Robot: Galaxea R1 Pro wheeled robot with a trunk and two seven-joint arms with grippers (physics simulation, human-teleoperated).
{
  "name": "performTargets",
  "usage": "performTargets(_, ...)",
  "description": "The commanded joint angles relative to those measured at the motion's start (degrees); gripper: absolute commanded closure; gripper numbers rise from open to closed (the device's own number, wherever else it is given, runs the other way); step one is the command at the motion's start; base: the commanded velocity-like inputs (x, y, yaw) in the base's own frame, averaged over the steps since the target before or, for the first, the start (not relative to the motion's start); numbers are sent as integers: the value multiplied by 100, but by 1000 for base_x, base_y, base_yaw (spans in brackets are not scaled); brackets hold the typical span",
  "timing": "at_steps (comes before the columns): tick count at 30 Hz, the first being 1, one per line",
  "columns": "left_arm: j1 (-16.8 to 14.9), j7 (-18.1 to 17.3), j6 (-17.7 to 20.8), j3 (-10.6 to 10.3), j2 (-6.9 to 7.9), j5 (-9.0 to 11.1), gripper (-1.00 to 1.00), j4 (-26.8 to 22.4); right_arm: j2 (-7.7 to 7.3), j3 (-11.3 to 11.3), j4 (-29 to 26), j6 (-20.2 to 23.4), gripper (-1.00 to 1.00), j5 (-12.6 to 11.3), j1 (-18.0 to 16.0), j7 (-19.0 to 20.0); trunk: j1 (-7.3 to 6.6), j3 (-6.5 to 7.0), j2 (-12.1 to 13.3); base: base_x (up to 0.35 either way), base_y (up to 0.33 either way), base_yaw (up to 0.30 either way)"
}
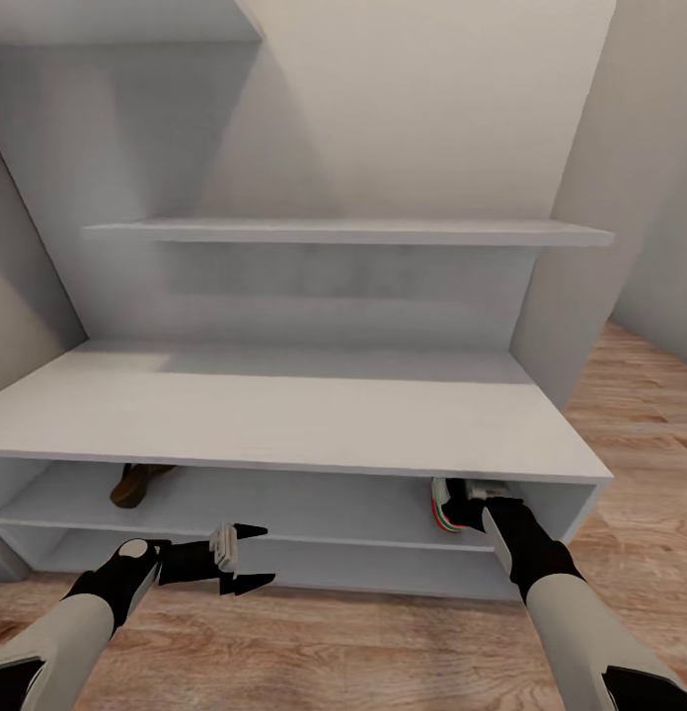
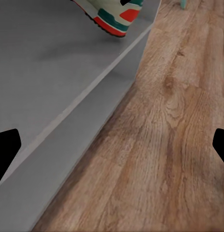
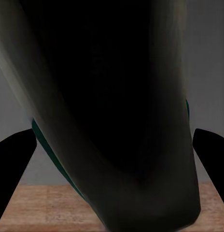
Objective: Pick up the two gym shoes and the two sandals from the corridor floor and place them onto the hallstand (shoe rack) in the corridor, making sure they are on the rack and not on the floor. Arrange them so the two gym shoes are next to each other and the two sandals are next to each other.
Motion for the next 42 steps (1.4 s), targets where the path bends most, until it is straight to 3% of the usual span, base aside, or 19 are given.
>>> performTargets(1, -2, -21, -30, 49, -4, -49, -100, -2, 3, -25, -9, 26, 100, 53, -2, 48, -1, -5, -2, 16, 0, 0)
performTargets(18, -4, -21, -30, 49, -4, -49, -100, -2, 0, -25, -9, 28, 100, 53, -2, 48, -1, -5, -2, 84, 0, 0)
performTargets(19, -4, -21, -30, 49, -4, -49, -100, -2, 0, -25, -9, 28, -100, 53, -2, 48, -1, -5, -2, 28, 0, 0)
performTargets(42, -3, -21, -30, 56, -4, -44, -100, -2, 1, -25, -15, 27, -100, 53, -2, 48, -1, -5, -2, -29, 0, 0)
